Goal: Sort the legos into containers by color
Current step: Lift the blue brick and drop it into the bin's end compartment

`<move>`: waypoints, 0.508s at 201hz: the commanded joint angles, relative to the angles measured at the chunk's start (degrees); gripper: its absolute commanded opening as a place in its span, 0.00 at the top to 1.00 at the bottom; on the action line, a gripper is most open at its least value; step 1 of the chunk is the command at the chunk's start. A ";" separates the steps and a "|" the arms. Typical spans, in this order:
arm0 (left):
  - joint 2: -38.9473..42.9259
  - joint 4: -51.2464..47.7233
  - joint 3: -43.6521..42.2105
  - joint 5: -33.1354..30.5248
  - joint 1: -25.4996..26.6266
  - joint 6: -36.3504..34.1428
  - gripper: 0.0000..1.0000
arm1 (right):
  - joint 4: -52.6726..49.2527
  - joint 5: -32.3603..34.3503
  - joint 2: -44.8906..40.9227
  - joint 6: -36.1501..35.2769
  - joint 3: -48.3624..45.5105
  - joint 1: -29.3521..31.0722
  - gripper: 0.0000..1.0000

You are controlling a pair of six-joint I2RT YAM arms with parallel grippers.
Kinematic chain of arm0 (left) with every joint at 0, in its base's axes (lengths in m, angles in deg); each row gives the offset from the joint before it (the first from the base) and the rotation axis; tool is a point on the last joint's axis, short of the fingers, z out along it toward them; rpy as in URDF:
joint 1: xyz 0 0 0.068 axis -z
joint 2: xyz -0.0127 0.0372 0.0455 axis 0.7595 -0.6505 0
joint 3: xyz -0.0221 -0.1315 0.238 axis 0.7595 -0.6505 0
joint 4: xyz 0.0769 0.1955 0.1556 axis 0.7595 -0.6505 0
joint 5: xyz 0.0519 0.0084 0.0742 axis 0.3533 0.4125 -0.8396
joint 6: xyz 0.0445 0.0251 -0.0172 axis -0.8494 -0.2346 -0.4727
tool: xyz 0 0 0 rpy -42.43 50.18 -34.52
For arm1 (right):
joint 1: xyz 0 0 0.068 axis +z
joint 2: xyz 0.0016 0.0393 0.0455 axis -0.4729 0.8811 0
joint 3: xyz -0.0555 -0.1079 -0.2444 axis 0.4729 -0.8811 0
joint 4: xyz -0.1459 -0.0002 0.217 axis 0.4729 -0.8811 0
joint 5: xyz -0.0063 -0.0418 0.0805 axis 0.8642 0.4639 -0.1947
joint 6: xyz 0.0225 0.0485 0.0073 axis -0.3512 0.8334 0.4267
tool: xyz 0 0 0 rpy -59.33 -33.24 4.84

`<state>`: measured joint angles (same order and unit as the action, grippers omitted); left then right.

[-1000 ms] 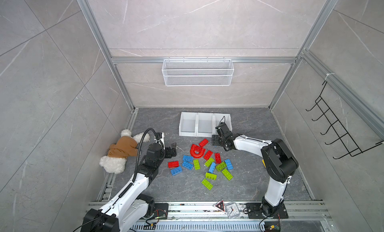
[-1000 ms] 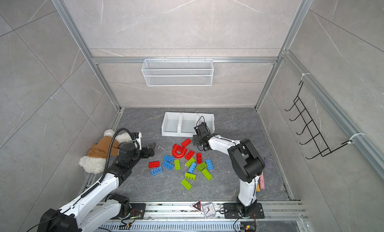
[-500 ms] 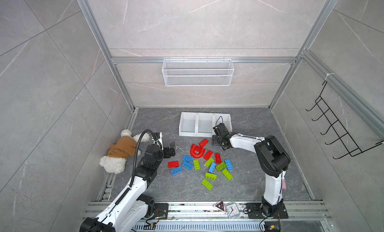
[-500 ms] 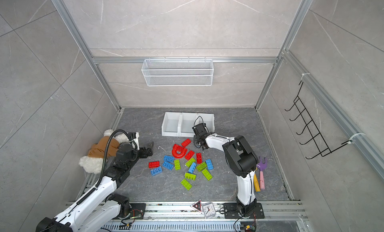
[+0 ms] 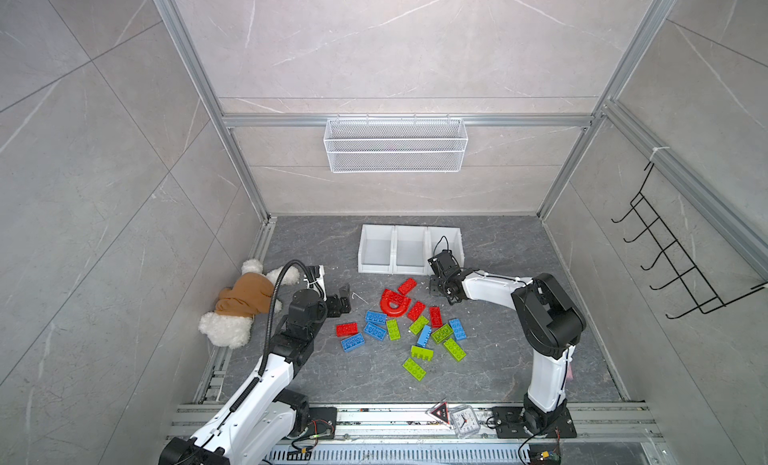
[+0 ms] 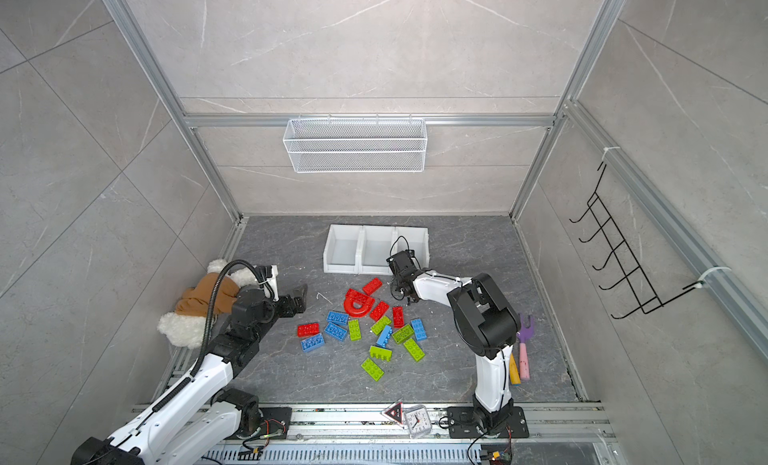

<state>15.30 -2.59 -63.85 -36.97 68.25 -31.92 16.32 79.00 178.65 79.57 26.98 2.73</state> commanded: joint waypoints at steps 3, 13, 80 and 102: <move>0.63 1.00 0.46 -1.06 -0.02 0.20 0.00 | -0.67 -0.21 -2.37 -0.68 -2.18 0.07 0.69; 0.70 0.97 0.42 -1.06 -0.07 0.26 0.00 | -0.50 -0.69 -2.96 -0.82 -2.90 0.07 0.71; -1.41 4.62 -1.14 -0.58 -0.02 0.21 0.00 | 2.14 -5.19 -8.70 -3.03 -8.80 0.05 0.79; -3.08 4.81 -0.76 0.06 -0.06 0.52 0.00 | 4.25 -7.05 -11.55 -3.66 -11.47 0.03 0.82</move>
<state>13.66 -0.78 -64.51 -36.93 68.25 -31.90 18.33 74.80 171.14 77.55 18.09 2.73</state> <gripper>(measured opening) 0.996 0.271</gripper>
